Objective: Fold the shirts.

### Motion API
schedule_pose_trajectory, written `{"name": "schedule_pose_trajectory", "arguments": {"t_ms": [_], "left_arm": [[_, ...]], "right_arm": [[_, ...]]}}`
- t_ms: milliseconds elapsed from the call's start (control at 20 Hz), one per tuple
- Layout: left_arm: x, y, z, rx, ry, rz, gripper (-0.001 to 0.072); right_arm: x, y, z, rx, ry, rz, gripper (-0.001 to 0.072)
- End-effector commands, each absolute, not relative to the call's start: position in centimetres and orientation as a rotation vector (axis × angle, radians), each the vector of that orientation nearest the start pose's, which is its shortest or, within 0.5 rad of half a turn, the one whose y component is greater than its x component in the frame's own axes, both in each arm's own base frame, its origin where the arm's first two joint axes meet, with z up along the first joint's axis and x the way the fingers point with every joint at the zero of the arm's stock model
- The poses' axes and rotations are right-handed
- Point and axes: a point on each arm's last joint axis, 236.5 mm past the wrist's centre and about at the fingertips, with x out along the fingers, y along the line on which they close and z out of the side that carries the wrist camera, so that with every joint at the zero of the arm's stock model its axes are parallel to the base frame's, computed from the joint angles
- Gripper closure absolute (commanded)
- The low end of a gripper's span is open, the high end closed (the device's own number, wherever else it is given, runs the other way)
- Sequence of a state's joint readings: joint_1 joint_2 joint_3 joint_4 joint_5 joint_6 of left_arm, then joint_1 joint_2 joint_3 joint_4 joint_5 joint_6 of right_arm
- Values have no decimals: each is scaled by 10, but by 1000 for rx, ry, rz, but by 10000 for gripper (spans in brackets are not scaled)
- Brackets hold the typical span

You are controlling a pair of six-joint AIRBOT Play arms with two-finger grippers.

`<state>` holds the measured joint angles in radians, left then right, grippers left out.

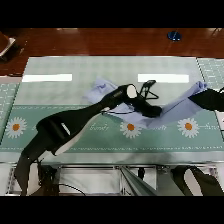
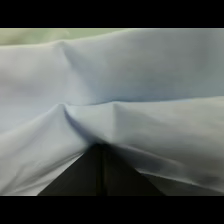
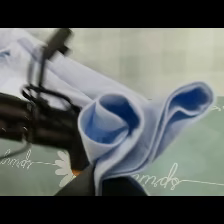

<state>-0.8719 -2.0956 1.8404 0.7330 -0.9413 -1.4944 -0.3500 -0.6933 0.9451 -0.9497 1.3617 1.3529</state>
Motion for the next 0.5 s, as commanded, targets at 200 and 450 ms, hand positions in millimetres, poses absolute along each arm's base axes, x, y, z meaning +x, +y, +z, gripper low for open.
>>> {"name": "schedule_pose_trajectory", "arguments": {"t_ms": [200, 450], "left_arm": [[335, -509, -25, -323, 1394, -1023, 678], [429, -322, 30, -228, 1320, -741, 678]], "right_arm": [[281, 48, 144, 429, 924, 284, 693], [305, 119, 136, 394, 959, 498, 692]]}}
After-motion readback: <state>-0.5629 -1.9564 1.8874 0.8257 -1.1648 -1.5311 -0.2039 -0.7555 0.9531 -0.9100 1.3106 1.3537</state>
